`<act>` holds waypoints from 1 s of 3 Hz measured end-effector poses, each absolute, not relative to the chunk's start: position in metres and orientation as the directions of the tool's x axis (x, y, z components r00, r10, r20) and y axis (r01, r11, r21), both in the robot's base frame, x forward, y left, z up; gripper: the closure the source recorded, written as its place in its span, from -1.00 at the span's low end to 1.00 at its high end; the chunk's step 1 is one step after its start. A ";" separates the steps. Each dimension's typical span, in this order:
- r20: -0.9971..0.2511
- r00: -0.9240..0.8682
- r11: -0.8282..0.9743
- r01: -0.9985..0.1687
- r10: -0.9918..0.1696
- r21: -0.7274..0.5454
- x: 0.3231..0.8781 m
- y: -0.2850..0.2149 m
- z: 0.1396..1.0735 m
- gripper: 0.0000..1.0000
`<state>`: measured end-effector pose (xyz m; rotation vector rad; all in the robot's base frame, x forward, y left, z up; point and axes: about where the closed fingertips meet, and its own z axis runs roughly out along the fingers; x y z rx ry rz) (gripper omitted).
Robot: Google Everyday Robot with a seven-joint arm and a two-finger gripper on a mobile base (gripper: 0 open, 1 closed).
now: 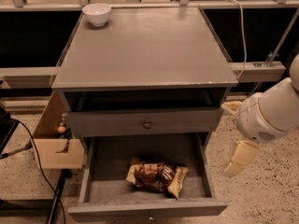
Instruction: Pick brown chip bag from middle drawer and place on counter
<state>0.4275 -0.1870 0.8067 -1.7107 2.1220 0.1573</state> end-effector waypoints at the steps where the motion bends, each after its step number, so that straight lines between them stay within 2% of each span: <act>1: -0.384 -0.143 0.227 -0.956 -0.912 -0.184 0.427 -0.186 0.803 -1.00; 3: -0.423 -0.098 0.197 -0.960 -0.901 -0.199 0.445 -0.169 0.752 -1.00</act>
Offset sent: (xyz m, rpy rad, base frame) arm 0.0190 0.0141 -0.0588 0.0425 -0.0559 0.0375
